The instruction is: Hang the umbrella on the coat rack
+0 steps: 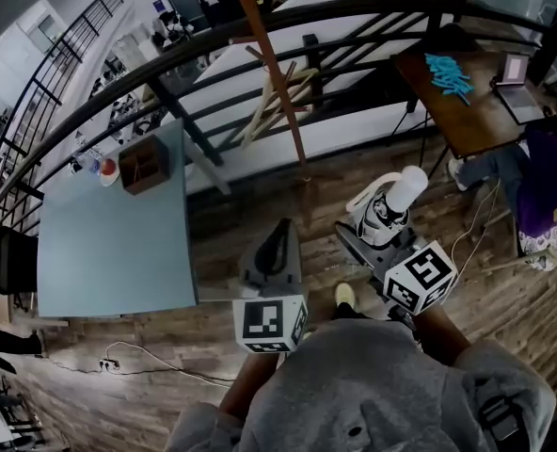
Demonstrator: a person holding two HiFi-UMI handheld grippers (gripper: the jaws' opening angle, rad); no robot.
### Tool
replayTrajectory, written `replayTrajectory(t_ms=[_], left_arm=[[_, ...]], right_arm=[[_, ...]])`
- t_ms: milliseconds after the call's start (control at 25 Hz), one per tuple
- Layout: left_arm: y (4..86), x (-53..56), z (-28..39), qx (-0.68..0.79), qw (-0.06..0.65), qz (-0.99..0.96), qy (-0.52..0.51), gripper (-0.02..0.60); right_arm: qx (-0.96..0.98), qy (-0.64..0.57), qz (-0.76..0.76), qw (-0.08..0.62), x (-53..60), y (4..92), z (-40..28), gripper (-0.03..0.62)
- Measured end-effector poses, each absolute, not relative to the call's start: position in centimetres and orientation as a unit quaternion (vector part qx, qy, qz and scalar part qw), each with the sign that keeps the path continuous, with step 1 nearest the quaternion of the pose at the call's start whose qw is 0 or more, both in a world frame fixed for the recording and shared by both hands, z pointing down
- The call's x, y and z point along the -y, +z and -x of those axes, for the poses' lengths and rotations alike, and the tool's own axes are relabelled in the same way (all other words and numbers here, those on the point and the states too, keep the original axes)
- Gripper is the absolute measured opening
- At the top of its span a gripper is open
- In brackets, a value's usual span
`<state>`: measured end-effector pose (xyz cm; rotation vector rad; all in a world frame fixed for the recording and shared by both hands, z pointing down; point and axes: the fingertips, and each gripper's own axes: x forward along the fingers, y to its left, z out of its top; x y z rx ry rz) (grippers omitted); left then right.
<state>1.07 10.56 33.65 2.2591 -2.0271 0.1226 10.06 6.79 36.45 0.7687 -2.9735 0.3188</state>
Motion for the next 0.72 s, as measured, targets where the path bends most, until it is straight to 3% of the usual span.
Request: replayTrajectory(t_ms=[720], left_arm=[[33.6,-3.1,-1.8,0.688,0.039,-0.723,0.055,0.026]], right_arm=[[0.967,0.106,-0.229,0.017,0.5,36.4,-11.2,0.254]])
